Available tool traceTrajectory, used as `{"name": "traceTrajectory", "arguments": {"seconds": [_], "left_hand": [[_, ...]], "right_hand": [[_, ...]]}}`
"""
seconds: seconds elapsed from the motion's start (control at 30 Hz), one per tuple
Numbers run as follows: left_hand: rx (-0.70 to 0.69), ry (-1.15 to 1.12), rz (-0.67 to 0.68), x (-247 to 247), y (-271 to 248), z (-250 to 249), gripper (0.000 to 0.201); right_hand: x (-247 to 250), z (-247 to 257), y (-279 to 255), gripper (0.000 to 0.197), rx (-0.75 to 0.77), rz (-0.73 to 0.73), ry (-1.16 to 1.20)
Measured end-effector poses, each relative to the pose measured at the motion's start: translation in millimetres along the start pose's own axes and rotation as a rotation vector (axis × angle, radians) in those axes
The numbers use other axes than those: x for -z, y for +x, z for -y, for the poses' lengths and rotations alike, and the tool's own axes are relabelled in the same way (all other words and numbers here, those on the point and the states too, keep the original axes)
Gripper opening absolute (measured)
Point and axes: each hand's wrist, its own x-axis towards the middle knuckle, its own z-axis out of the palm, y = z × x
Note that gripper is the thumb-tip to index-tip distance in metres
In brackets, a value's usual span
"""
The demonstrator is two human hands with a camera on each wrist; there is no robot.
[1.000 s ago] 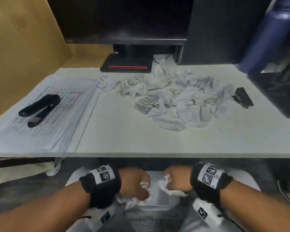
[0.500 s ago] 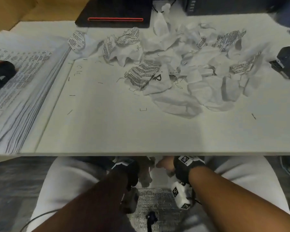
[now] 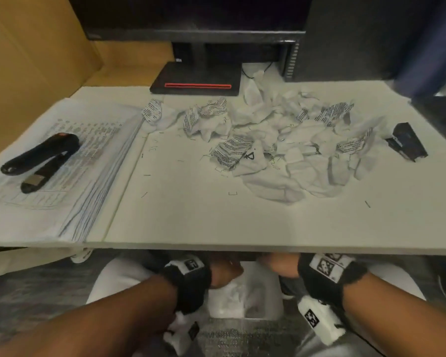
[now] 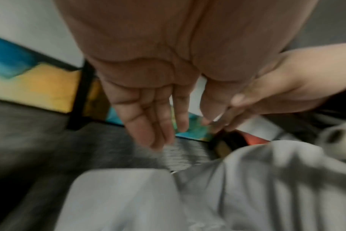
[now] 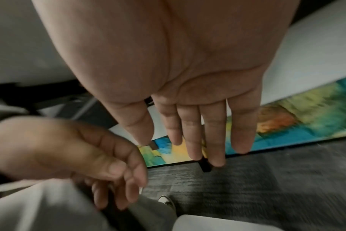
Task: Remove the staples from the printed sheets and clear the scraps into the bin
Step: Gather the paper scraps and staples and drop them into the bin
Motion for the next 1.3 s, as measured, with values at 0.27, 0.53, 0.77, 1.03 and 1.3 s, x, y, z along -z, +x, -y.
{"name": "traceTrajectory", "arguments": {"seconds": [0.27,0.53,0.77,1.03,1.3], "left_hand": [[-0.341,0.034,0.135,108.8,-145.1,-65.4,0.019],[0.015,0.283,-0.614,242.8,-110.3,-15.3,0.033],[0.449,0.401,-0.563,272.7,-48.1,15.6,0.072],[0.442,0.547,-0.455,286.6,12.6,13.7,0.032],[0.330,0.131,-0.677,292.5,-39.4,-19.8,0.038]], "right_hand": [[54.6,41.7,-118.0,0.016,-0.005,0.248,-0.200],[205.0,25.5,-141.2,0.028,-0.009,-0.146,-0.066],[190.5,60.6,-78.2,0.057,0.025,-0.212,-0.340],[180.2,68.1,-55.2,0.025,0.087,-0.180,-0.406],[237.8,39.8,-71.9,0.016,0.091,-0.551,-0.102]]}}
